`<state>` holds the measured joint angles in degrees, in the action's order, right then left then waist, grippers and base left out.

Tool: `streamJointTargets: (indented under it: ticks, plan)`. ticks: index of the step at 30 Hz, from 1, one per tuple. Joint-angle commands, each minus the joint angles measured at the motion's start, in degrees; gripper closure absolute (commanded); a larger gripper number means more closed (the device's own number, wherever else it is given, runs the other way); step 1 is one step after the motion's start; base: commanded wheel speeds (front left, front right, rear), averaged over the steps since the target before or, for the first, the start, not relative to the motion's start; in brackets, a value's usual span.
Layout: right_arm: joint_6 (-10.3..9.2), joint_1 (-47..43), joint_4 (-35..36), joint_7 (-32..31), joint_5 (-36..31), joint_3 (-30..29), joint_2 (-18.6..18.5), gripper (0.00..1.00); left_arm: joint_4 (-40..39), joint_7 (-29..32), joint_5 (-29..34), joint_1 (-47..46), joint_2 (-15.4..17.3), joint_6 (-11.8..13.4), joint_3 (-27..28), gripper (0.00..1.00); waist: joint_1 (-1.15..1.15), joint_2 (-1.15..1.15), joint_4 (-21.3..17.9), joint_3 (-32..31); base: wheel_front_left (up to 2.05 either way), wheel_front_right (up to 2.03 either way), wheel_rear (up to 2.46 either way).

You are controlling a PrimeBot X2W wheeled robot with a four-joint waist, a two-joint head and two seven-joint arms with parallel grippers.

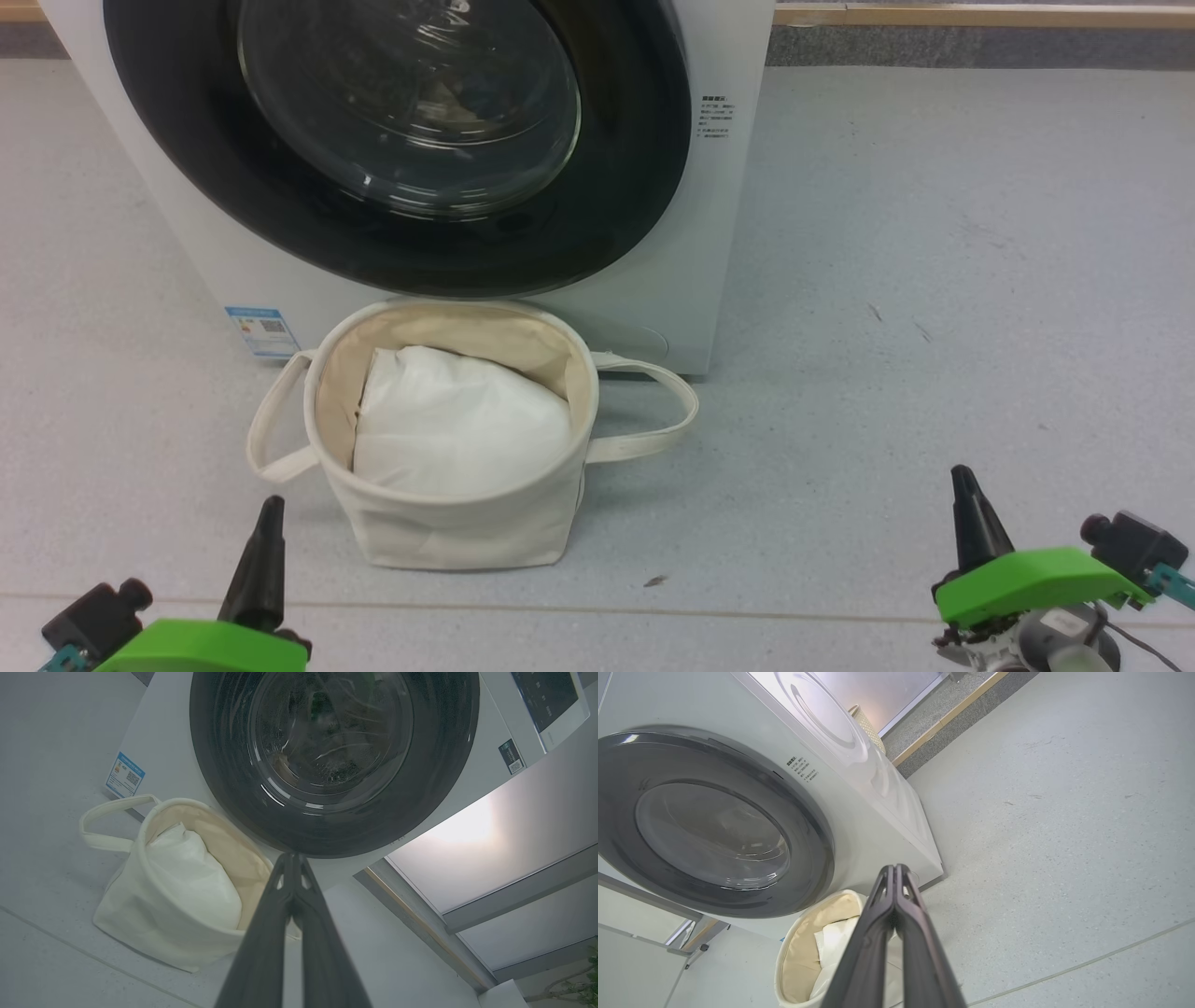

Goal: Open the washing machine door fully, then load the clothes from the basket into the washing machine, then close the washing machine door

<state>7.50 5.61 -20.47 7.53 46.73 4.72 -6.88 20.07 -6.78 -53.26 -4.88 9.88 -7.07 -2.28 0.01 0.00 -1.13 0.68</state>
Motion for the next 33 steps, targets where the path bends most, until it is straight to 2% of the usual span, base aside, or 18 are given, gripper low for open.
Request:
streamJointTargets:
  ticks: [1, 33]
  plan:
    - [0.0, 1.88, 2.21, -0.64, 1.71, -0.35, 0.04, 1.0, -2.25, 0.45, -1.43, -2.11, 0.37, -0.15, 1.7, 1.0, 0.0, 0.0, 0.02, -0.01, 0.0, 0.0, 0.0]
    - [-0.01, 1.31, 4.02, -6.21, 20.42, -4.84, 1.61, 1.0, -3.85, 5.92, -17.35, -1.77, -2.77, -0.27, 4.75, 1.0, -0.01, 0.0, 0.5, -0.22, 0.0, 0.0, 0.0]
